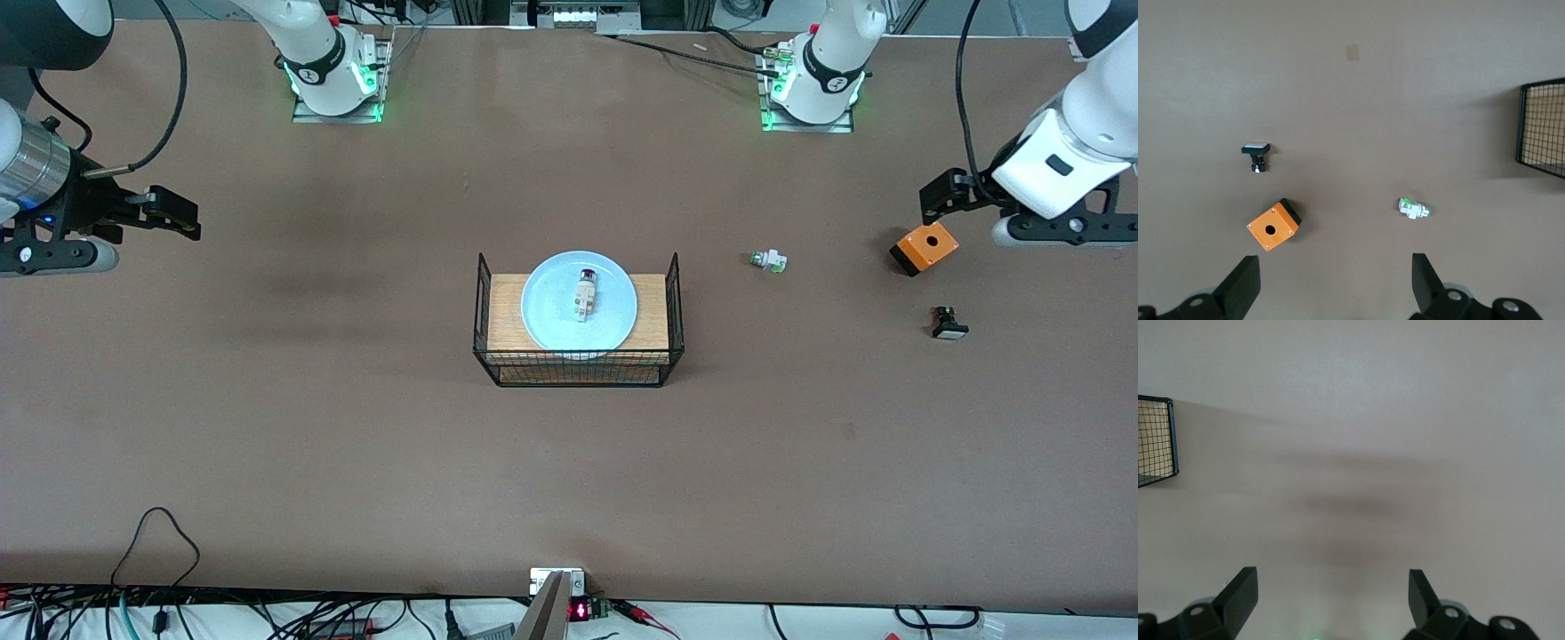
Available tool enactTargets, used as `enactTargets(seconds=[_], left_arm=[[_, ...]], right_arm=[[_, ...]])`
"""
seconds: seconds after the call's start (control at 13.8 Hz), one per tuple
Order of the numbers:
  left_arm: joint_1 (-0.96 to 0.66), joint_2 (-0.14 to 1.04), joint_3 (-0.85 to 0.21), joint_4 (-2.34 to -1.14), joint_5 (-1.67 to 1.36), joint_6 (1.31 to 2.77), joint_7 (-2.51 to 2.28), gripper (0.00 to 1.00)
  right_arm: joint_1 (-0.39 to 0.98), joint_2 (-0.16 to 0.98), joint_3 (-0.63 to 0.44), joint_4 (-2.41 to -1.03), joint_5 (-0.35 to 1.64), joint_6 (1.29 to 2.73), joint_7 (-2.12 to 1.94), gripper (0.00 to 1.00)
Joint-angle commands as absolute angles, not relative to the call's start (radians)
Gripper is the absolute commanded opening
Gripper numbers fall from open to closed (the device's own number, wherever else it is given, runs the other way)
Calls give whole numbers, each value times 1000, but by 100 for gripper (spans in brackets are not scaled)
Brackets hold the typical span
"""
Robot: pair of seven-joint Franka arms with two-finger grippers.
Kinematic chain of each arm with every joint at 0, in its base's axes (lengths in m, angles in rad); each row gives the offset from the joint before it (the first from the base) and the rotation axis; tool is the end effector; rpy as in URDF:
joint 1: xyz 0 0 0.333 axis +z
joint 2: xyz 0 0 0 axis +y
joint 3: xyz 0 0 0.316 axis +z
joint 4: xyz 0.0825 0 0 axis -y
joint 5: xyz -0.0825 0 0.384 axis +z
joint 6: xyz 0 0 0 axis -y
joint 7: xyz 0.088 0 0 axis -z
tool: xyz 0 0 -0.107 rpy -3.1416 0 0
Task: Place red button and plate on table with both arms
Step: 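Move the left gripper over the white button on the blue plate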
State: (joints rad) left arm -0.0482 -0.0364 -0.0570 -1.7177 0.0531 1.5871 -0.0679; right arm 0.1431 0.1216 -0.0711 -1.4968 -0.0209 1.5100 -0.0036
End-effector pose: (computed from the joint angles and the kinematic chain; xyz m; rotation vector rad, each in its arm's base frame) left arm 0.5368 -0.0515 0.5768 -3.0749 0.0623 0.1372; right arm 0.5820 0.0421 0.5851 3.1017 0.1172 -0.1663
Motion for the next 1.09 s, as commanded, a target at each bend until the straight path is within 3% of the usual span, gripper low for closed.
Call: enactTargets(seconds=[0.0,0.29,0.65,1.02], left_arm=[[-101,-40,-107,-1701,23,1566,-75,100],[-172,52,-152,-1608,-165,1568,-175,100],[-335,279,-178,-1424,-272,1588,-385,100],[-489,416,-176,-1402,-224,1844,-589,100]], right_arm=[[137,126,-69,-1480,-18,1502,-8,100],[124,127,-72,-1480,-20,1503,-9,100],[127,127,-71,-1480,-20,1505,-9,100],[132,129,-71,-1480,-20,1506,-8,100]])
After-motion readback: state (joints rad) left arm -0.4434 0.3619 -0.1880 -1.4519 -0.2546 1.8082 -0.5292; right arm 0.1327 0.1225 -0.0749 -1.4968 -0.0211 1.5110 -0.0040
